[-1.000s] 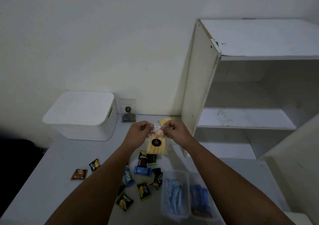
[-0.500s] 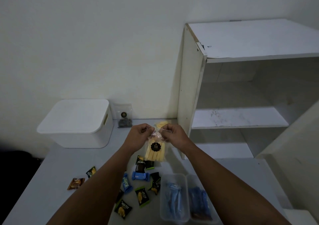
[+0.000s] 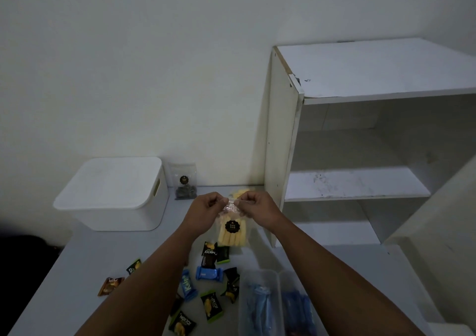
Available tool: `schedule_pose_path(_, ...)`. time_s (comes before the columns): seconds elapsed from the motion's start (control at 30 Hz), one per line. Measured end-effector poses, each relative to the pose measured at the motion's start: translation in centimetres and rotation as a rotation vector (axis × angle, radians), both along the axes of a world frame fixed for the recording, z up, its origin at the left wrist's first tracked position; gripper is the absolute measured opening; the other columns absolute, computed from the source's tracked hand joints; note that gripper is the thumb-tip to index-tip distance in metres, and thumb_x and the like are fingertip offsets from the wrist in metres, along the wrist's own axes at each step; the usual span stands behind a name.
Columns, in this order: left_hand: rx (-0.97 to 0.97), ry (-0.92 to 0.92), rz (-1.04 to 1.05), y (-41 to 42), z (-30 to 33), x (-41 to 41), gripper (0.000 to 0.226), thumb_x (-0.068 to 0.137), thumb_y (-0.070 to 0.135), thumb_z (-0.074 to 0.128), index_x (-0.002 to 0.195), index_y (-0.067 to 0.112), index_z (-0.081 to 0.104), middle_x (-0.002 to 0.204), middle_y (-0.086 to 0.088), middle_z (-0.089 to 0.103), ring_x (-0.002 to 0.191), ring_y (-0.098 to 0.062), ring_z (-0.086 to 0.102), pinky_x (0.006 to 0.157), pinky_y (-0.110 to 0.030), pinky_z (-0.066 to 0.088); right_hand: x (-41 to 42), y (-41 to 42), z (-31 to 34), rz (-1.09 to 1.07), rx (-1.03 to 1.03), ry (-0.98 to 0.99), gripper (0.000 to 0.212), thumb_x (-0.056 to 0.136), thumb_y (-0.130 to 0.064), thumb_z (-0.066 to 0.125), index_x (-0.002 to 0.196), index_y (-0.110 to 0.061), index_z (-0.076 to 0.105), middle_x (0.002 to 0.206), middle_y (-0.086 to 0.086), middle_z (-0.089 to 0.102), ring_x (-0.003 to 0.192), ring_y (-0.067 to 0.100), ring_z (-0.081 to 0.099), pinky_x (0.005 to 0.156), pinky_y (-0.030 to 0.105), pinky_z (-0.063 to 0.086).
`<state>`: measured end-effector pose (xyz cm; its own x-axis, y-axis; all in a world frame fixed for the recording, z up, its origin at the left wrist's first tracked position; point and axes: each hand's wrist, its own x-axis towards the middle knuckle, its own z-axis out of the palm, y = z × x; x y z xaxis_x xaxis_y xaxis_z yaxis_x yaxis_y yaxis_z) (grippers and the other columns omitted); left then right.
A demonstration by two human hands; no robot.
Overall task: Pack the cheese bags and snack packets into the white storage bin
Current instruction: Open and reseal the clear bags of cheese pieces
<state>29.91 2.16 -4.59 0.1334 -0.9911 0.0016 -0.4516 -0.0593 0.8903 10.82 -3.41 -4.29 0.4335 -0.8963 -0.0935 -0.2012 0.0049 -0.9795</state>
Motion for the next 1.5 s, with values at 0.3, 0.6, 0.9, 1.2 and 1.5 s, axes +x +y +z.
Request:
schedule_pose_path(0.3,0.066,0.065,0.019,0.5,-0.5,2.4,0.048,0.088,0.057,0.064,0.08,0.011,0.074,0.083,-0.019,0.073,0.086,-0.042,0.069,0.084,-0.054,0.057,-1.4,-1.2,-0.2,0.008,0.102,0.032,0.018,0.088,-0.016,0.077,0.086,0.001,0.075,0.075,0.01,0.073,0.07,0.018,0.068,0.072,0.03,0.057)
schedule_pose_path(0.6,-0.056,-0.205,0.214,0.2,-0.1,1.6,0.015,0.091,0.043,0.07,0.089,0.028,0.068,0.081,0.01,0.07,0.075,-0.002,0.066,0.068,-0.028,0.053,-0.2,-0.7,-0.7,-0.039,0.066,-0.029,0.023,0.09,-0.011,0.075,0.09,0.011,0.07,0.071,0.011,0.07,0.061,0.014,0.063,0.065,0.028,0.055)
schedule_pose_path(0.9,0.31,0.581,0.344,0.2,0.6,-0.4,0.033,0.093,0.036,0.069,0.09,0.003,0.069,0.094,-0.017,0.076,0.088,-0.026,0.075,0.076,-0.043,0.064,1.0,0.2,-1.7,-0.055,-0.063,-0.057,0.006,0.088,-0.014,0.076,0.088,-0.009,0.08,0.083,0.007,0.077,0.072,0.014,0.071,0.062,0.02,0.054)
schedule_pose_path(1.2,0.298,0.756,0.343,0.1,0.0,-0.9,0.018,0.097,0.018,0.06,0.093,0.002,0.065,0.107,-0.027,0.073,0.098,-0.033,0.074,0.081,-0.048,0.062,1.9,0.8,-1.7,-0.001,-0.032,-0.087,0.011,0.087,-0.004,0.075,0.098,-0.002,0.079,0.081,-0.004,0.075,0.076,0.002,0.069,0.071,0.019,0.053)
schedule_pose_path(1.5,0.245,0.733,0.288,0.1,0.5,-1.8,0.031,0.101,0.027,0.06,0.106,-0.003,0.068,0.103,-0.017,0.076,0.099,-0.032,0.074,0.074,-0.04,0.062,1.8,0.6,-0.4,-0.038,0.085,-0.115,0.013,0.09,-0.02,0.075,0.093,-0.009,0.08,0.093,0.011,0.078,0.093,0.024,0.075,0.075,0.033,0.061)
